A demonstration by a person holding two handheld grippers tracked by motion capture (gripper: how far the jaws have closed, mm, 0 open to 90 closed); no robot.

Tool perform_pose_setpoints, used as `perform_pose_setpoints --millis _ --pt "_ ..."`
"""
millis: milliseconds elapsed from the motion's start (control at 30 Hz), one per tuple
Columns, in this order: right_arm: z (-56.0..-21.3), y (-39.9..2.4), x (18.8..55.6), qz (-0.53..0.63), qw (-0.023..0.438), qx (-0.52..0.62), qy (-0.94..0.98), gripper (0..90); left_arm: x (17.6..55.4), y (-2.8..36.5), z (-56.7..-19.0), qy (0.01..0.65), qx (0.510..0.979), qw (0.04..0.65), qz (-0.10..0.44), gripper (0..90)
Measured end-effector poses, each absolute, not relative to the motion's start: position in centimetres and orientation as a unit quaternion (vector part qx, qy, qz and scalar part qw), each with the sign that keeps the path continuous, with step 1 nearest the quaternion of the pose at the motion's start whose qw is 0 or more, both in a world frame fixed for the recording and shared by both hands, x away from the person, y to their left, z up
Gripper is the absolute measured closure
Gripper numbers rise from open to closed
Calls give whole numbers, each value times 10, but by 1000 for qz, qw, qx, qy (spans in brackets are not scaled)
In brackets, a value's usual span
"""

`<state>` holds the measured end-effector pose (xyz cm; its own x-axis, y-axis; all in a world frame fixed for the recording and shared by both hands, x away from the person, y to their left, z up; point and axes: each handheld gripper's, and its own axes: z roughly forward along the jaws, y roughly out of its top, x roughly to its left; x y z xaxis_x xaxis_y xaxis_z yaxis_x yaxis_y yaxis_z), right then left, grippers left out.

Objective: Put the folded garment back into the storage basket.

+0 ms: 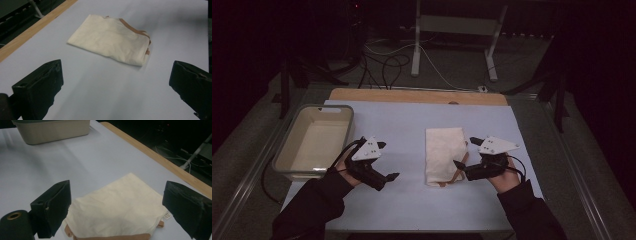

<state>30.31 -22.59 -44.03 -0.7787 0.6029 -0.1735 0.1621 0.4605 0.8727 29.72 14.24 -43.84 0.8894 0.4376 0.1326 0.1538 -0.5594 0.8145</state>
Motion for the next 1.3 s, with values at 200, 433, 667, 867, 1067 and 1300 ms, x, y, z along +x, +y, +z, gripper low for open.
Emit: perform_pose_setpoints --millis 200,433,667,867,1067,1300 --pt "-443 -222 312 458 236 234 824 85 310 131 -442 171 873 429 159 5" --pt "-455 -217 324 451 225 244 828 85 323 118 -447 172 877 424 148 5" --pt "-468 -217 335 442 217 255 832 85 333 106 -452 172 880 417 147 5" --pt "-482 -218 346 434 208 269 834 85 341 94 -457 174 885 407 144 5" --pt "-491 -218 355 423 203 278 838 85 348 81 -464 174 888 403 138 5" --pt "-503 -218 367 414 194 290 841 85 358 64 -475 176 892 397 126 5"
